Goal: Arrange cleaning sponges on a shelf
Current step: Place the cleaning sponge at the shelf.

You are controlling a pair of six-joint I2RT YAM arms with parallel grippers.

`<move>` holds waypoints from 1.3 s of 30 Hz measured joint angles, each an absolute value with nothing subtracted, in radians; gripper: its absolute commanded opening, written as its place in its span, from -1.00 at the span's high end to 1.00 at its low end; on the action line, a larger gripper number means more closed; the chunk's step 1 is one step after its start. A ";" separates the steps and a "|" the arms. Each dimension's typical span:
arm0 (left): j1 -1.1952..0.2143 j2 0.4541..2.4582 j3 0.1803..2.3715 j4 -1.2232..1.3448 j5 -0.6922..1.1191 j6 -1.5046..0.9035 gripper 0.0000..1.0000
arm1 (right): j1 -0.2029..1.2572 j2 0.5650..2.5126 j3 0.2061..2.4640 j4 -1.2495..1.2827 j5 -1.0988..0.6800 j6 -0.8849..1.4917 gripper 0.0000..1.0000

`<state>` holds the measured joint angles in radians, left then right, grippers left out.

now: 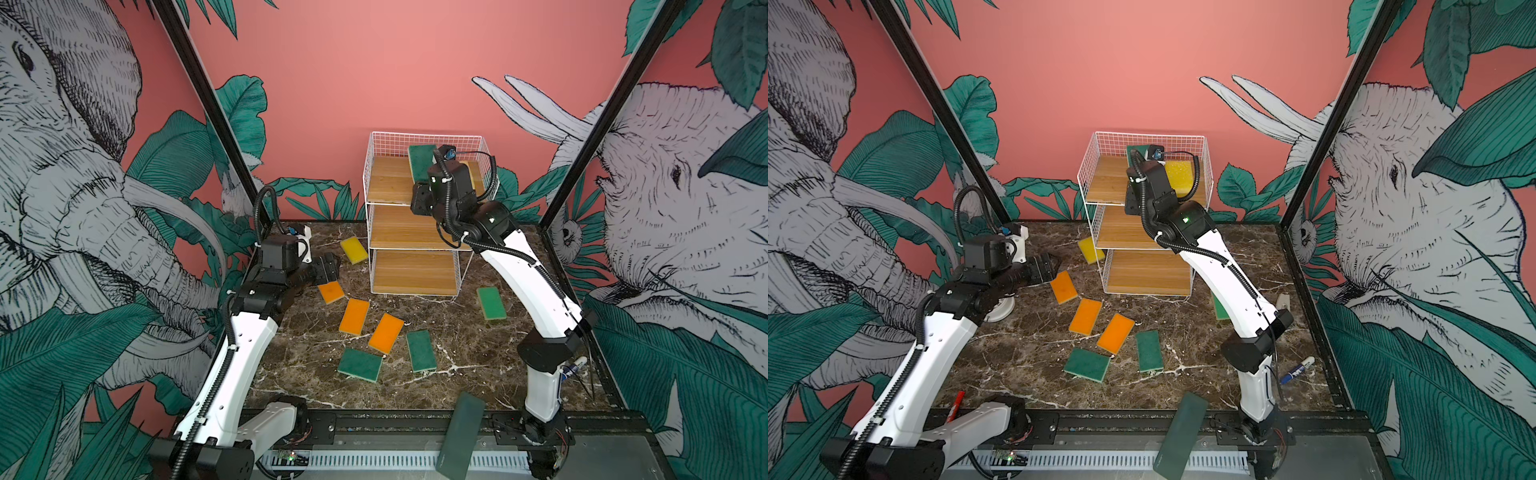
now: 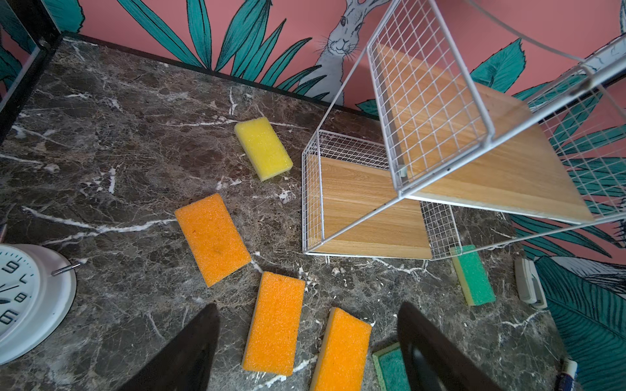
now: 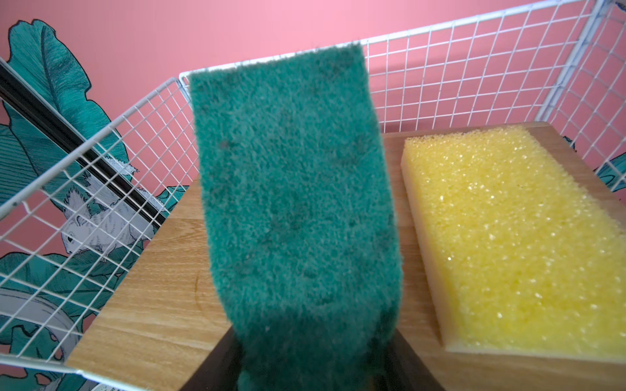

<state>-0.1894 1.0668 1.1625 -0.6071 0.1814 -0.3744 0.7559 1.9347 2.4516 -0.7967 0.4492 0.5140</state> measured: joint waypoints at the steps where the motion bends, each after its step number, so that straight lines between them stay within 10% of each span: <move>1: -0.189 1.067 1.163 -0.607 0.181 -0.374 -0.67 | 0.756 1.935 2.452 -0.797 0.449 0.516 -0.17; 39: -0.189 1.039 1.163 -0.623 0.172 -0.358 -0.72 | 0.756 1.876 2.373 -0.750 0.363 0.573 -0.70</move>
